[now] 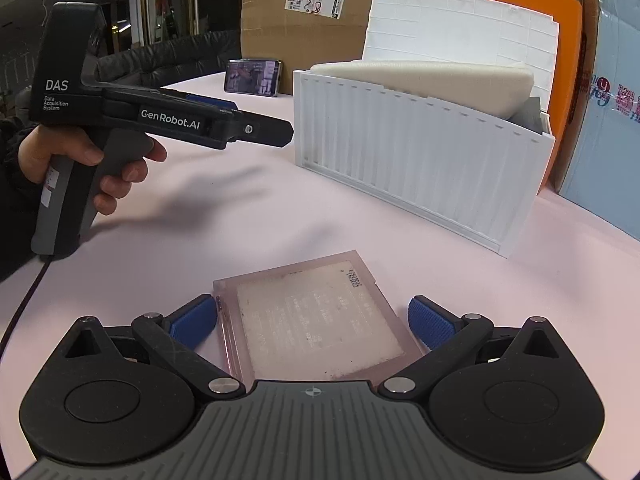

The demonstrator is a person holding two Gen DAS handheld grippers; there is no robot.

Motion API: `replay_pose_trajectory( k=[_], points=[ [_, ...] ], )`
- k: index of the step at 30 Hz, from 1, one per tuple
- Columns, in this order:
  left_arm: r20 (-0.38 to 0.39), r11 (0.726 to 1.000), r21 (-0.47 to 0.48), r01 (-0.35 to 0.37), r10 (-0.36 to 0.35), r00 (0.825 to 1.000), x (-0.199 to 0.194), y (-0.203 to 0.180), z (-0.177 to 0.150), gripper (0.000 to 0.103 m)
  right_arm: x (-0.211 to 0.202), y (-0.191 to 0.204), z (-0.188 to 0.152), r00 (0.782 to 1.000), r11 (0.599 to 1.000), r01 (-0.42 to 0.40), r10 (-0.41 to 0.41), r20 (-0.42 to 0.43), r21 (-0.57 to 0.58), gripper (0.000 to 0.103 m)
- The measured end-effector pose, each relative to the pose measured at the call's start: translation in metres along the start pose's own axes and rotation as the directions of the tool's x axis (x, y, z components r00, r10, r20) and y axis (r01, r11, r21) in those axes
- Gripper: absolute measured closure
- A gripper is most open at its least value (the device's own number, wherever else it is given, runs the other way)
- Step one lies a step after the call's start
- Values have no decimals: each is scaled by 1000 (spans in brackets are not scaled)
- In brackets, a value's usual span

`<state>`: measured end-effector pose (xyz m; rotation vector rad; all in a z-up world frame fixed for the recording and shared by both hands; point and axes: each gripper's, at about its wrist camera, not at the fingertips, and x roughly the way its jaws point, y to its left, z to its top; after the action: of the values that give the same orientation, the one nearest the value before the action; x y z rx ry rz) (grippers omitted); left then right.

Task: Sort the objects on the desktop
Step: 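Reach the right tool down toward the pink square pad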

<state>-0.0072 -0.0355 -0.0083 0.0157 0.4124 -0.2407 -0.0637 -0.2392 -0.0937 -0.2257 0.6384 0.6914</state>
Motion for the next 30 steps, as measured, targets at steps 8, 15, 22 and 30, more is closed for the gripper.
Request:
replay_pose_trajectory(
  k=[8, 15, 22, 30],
  points=[
    [-7, 1000, 9, 9, -9, 1000, -2, -3, -2, 0, -1, 3, 0, 1000, 1000, 8, -8, -4, 11, 4],
    [-25, 999, 34, -28, 29, 999, -3, -8, -4, 0, 0, 8, 2, 999, 999, 36, -36, 1, 30, 8],
    [-42, 996, 62, -62, 65, 997, -3, -11, -5, 0, 3, 10, 4, 999, 997, 51, -51, 8, 55, 8],
    [-41, 996, 66, -62, 65, 997, -7, -13, -4, 0, 0, 9, 8, 998, 995, 52, -56, 38, 84, 12]
  ],
)
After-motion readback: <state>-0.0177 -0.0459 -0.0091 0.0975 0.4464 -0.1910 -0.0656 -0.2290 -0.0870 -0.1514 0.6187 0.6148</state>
